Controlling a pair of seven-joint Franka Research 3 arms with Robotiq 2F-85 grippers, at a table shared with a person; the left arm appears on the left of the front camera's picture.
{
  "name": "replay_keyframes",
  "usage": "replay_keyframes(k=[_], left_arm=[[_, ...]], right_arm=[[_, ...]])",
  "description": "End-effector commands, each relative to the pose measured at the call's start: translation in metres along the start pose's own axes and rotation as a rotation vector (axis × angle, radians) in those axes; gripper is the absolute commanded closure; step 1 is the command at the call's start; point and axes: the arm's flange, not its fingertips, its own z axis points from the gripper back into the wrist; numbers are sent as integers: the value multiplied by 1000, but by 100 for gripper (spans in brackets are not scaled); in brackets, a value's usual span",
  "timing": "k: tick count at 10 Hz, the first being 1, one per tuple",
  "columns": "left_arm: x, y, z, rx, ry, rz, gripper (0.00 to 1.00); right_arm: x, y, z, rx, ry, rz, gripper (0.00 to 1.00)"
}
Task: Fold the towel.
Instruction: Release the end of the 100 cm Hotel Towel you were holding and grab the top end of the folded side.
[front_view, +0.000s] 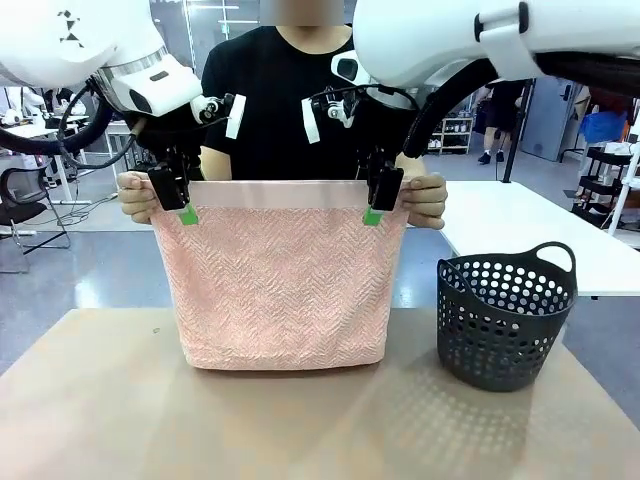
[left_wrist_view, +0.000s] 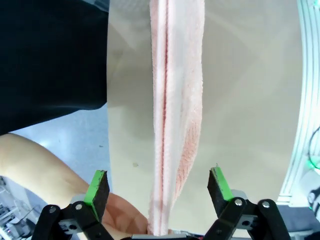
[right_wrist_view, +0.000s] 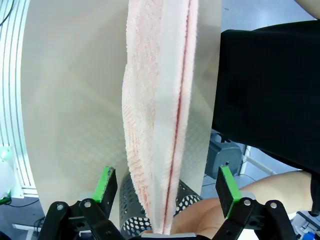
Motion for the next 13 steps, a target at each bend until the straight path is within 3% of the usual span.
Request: replay_keyframes(k=[1, 2, 3, 4, 5, 7, 8, 13], left_arm=[[0, 8, 3, -35, 18, 2, 28], [-1, 9, 2, -33, 20, 7, 58], [-1, 9, 2, -38, 17, 4, 86], [-1, 9, 2, -40, 18, 2, 100], [-1, 9, 3, -42, 16, 0, 100], [-1, 11, 2, -42, 27, 4, 96], [-2, 11, 3, -41, 29, 1, 100], [-4, 11, 4, -42, 35, 8, 100]], right_arm=[[0, -4, 3, 16, -7, -28, 0], [-1, -6, 3, 10, -8, -38, 35], [-1, -5, 3, 13, -6, -33, 60], [0, -5, 2, 14, 4, -30, 95], [0, -6, 1, 19, 8, -33, 100], [0, -9, 3, 21, 8, -53, 100], [0, -10, 3, 21, 4, -58, 98], [1, -11, 4, 30, 4, -57, 100]])
